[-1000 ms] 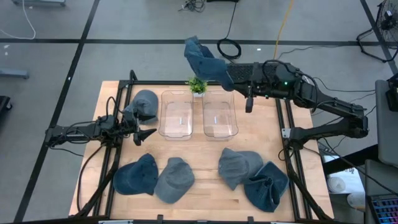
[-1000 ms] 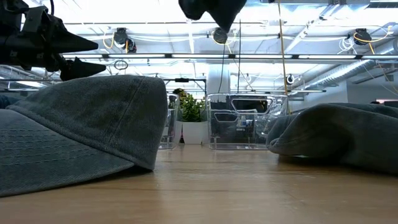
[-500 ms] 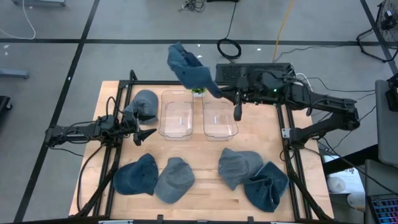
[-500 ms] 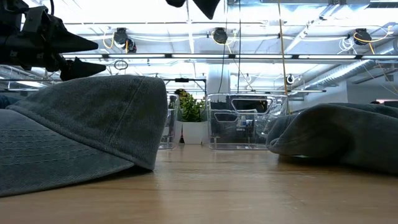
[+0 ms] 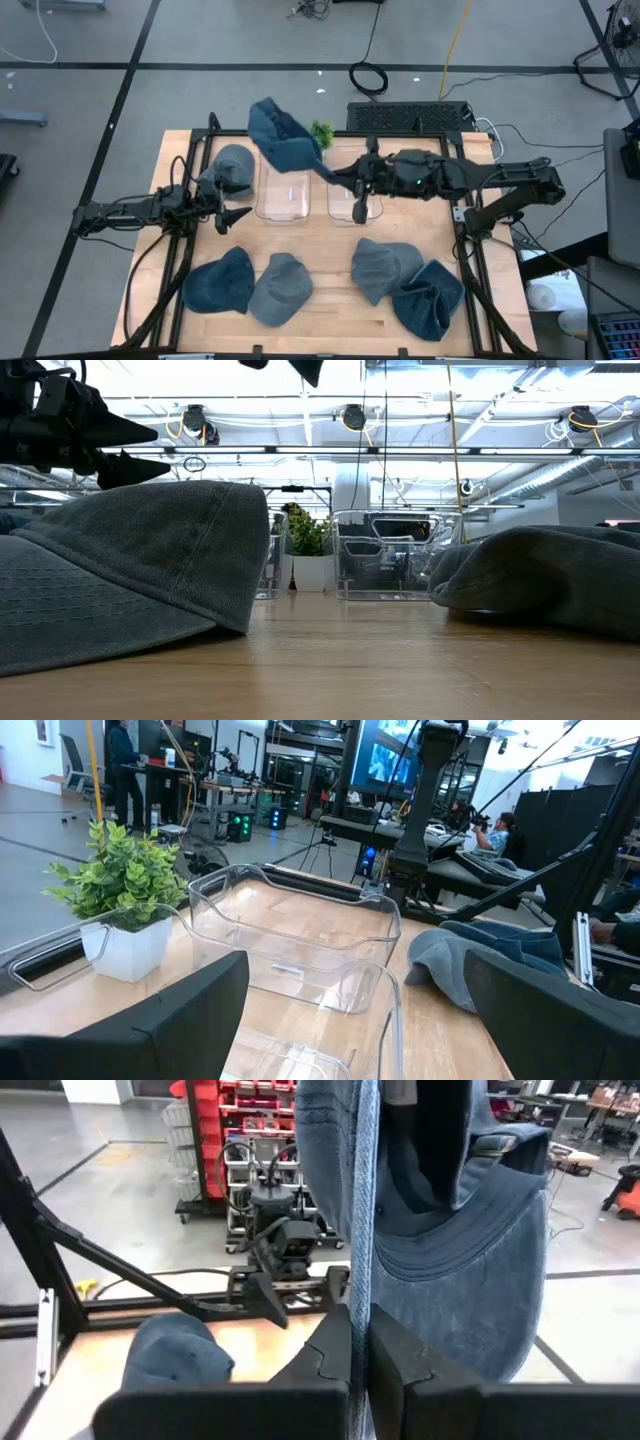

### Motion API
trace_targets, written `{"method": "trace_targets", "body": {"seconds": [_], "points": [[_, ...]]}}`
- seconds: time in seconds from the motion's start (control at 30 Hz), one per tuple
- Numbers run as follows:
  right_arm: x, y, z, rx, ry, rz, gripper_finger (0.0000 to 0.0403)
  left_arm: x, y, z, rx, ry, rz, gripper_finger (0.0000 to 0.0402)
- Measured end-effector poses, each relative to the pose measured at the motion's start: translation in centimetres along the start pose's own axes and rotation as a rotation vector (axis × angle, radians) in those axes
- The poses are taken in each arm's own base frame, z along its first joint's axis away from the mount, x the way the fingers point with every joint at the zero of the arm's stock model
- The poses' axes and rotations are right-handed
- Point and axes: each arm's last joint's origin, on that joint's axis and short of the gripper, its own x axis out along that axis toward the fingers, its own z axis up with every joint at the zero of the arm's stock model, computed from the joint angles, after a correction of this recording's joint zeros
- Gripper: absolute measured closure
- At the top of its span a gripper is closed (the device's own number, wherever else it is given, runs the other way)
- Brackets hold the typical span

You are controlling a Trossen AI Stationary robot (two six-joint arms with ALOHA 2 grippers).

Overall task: Pick & Place hat
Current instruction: Put the top blue cap into the left transparent bin

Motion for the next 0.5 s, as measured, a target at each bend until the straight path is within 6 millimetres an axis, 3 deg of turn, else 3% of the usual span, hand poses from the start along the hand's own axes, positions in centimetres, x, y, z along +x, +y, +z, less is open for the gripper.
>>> {"method": "trace_targets", "body": {"seconds": [0.23, 0.5], "points": [[1.9, 2.9, -1.3, -0.021, 0.005, -0.013, 0.0403, 0.0, 0.0, 0.2, -0.056, -0.02, -0.005, 0.0023], [2.3, 3.4, -1.8, 0.003, 0.019, -0.029, 0.0403, 0.0, 0.0, 0.3, -0.098, -0.038, 0.014, 0.0023]]}}
